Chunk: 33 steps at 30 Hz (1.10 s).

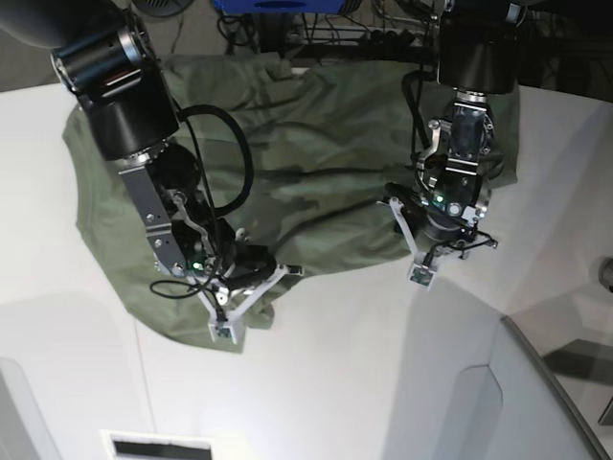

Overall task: Layout the t-shirt on the table in an organized manner, then fold the t-shirt properly
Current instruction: 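Grasp the shirt fabric with the left gripper toward the right gripper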

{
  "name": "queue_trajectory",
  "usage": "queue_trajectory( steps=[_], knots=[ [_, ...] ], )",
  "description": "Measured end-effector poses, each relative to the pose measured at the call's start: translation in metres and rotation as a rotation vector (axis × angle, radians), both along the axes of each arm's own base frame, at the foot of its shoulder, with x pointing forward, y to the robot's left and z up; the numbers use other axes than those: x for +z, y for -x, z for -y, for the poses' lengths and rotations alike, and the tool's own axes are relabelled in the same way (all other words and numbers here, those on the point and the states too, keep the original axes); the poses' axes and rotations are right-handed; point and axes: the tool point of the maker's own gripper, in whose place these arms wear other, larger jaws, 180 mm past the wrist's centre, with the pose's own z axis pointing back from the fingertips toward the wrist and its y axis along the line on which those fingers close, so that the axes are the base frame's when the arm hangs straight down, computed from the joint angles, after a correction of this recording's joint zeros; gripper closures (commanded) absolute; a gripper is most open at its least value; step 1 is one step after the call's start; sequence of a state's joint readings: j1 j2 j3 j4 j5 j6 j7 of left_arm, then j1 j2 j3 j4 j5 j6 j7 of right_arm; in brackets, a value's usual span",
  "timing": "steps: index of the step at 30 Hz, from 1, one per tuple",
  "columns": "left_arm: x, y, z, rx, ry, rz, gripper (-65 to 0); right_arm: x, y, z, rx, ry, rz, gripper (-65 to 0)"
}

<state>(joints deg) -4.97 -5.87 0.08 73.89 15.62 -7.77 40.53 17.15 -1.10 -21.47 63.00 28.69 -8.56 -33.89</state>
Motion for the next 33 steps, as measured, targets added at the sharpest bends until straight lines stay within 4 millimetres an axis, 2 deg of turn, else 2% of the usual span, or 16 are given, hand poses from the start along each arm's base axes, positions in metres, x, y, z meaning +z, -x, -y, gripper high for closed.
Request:
queue_trajectory(
  steps=[5, 14, 24, 29, 33],
  knots=[
    [0.002, -0.005, 0.003, 0.001, 0.003, 0.007, -31.8, 0.001, -0.001, 0.0, 0.0, 0.0, 0.002, 0.0],
    [-0.003, -0.004, 0.039, -0.09, 0.019, -0.006, -31.8, 0.001, -0.001, 0.0, 0.0, 0.0, 0.002, 0.0],
    [-0.002, -0.004, 0.035, -0.087, 0.011, -0.006, -31.8, 0.001, -0.001, 0.0, 0.0, 0.0, 0.002, 0.0],
    [-0.017, 0.002, 0.03, -0.078, 0.004, -0.052, -31.8, 0.001, -0.001, 0.0, 0.0, 0.0, 0.003, 0.0],
    [-0.014, -0.001, 0.029, -0.074, 0.003, -0.045, -31.8, 0.001, -0.001, 0.0, 0.0, 0.0, 0.002, 0.0]
  ],
)
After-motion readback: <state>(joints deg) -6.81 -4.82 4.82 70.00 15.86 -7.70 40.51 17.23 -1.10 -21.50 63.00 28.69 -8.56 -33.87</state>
